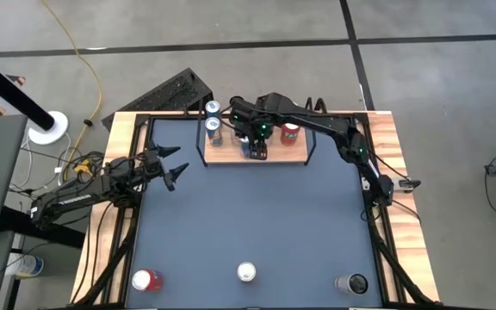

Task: Place canned beverage on shelf
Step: Put the blue soda can onto the shelf aligned with the other blue soda cans

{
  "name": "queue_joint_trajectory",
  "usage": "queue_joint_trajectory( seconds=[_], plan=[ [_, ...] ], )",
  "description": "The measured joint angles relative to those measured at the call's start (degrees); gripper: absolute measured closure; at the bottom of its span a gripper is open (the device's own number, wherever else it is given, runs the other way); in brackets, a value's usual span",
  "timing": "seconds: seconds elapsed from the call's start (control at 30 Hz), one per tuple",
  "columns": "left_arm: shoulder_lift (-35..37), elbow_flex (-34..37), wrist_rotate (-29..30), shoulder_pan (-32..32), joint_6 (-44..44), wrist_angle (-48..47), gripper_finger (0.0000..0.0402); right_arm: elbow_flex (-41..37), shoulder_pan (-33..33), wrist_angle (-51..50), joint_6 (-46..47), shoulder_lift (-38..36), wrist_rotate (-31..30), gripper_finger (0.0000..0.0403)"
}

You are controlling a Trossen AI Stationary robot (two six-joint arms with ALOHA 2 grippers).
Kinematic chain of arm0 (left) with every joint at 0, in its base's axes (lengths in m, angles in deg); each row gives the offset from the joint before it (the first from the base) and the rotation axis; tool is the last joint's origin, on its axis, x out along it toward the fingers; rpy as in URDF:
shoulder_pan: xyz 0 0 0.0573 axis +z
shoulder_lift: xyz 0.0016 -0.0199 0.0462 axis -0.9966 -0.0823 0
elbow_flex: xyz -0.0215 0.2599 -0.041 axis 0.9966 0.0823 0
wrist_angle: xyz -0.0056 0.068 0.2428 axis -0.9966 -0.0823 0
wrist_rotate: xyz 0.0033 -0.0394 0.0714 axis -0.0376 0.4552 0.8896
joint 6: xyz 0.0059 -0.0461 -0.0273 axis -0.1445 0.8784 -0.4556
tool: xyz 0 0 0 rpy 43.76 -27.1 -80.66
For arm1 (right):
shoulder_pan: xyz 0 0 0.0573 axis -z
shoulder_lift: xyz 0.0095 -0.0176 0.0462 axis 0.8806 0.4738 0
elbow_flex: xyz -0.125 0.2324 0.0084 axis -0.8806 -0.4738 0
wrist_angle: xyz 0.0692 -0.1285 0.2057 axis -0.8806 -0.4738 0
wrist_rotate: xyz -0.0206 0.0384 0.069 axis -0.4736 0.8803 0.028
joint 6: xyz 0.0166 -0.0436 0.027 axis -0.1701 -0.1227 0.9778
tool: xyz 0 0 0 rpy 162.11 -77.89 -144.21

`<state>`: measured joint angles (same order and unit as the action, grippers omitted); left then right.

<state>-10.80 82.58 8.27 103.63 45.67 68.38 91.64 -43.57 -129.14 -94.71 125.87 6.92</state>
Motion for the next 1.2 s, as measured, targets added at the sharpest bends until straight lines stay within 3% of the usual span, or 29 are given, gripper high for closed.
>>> queue_joint_trajectory(
  seconds=[0.17,0.43,0.6,0.77,0.97,1.07,1.2],
  plan=[
    [0.0,0.0,0.0,0.02,0.0,0.0,0.0074,0.5,-0.14,0.7,-0.19,-0.31,0.02,0.0103],
    [0.0,0.02,-0.01,0.01,0.0,0.0,0.0074,-0.07,-0.52,-0.33,1.48,-8.1,0.74,0.011],
    [0.0,0.0,-0.02,0.0,0.0,0.0,0.0074,-11.43,-0.44,0.75,7.53,-17.71,0.82,0.0117],
    [0.0,0.01,-0.01,0.01,0.0,0.0,0.0074,-39.53,-3.04,24.65,13.07,-33.89,0.04,0.0118],
    [0.0,0.01,-0.02,0.01,0.0,0.0,0.0074,-73.84,-9.59,71.0,20.33,-47.14,-10.16,0.0118],
    [0.0,0.01,-0.02,0.02,0.02,0.0,0.0074,-82.26,-11.83,86.5,21.08,-46.17,-14.6,0.0118],
    [0.0,0.0,-0.02,0.0,0.0,0.0,0.0074,-84.28,-14.04,92.48,22.42,-41.76,-28.89,0.0125]
  ],
)
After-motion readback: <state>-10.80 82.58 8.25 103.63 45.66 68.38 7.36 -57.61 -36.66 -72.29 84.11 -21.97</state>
